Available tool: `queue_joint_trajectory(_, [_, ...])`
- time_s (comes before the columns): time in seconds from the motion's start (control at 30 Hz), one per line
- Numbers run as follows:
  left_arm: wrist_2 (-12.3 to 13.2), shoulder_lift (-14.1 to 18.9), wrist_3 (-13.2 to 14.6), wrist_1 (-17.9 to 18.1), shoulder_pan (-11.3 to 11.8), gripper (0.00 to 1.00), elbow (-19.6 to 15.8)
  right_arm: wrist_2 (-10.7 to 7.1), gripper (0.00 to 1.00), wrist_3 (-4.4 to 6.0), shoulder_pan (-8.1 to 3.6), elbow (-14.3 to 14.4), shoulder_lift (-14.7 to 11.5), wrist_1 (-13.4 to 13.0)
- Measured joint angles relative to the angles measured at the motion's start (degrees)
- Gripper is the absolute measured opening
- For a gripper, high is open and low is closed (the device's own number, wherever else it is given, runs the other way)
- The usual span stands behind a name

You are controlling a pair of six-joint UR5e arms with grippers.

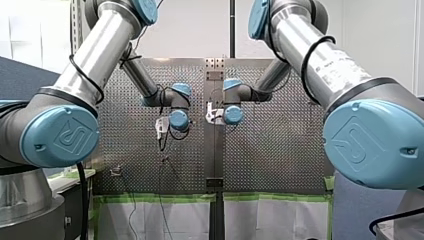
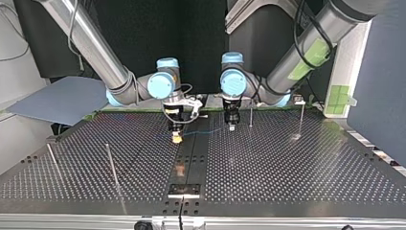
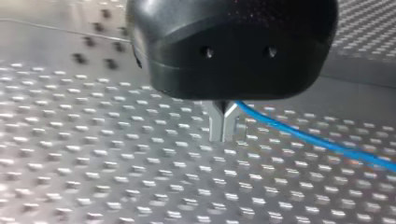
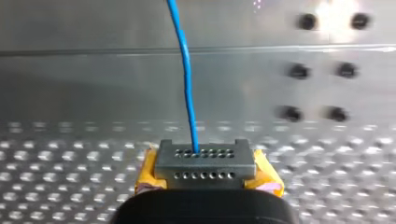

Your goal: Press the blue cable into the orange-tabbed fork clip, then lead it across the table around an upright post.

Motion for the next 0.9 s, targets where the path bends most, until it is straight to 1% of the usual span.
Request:
queue_joint_trajectory(0.27, [-0.1,3.9,-2.0,-3.9,-0.5,0.01,3.7,-0.01,0.0,-0.3,-0.19,0.0,-4.1,1.0])
queue_joint_trajectory(0.4, [-0.2,5.8,-2.2,-5.7,-0.8,0.01,5.5,-0.01,0.0,-0.39,-0.35,0.0,-5.8,1.3])
queue_joint_trajectory(0.5, [-0.9,7.3,-2.0,-7.2,-1.0,0.01,7.0,-0.01,0.0,-0.38,-0.4,0.0,-7.0,1.2])
queue_joint_trajectory(0.67, [-1.6,10.0,-1.4,-9.9,-1.2,0.01,10.0,-0.01,0.0,-0.36,-0.48,0.0,-8.2,1.2])
queue_joint_trajectory(0.77, [-1.6,10.7,-1.0,-11.1,-1.4,0.01,11.7,-0.01,0.0,-0.35,-0.52,0.0,-8.9,1.2])
queue_joint_trajectory(0.9, [-1.5,10.9,0.1,-11.5,-1.8,0.01,12.8,0.01,0.0,-0.19,-0.77,0.0,-10.1,1.1])
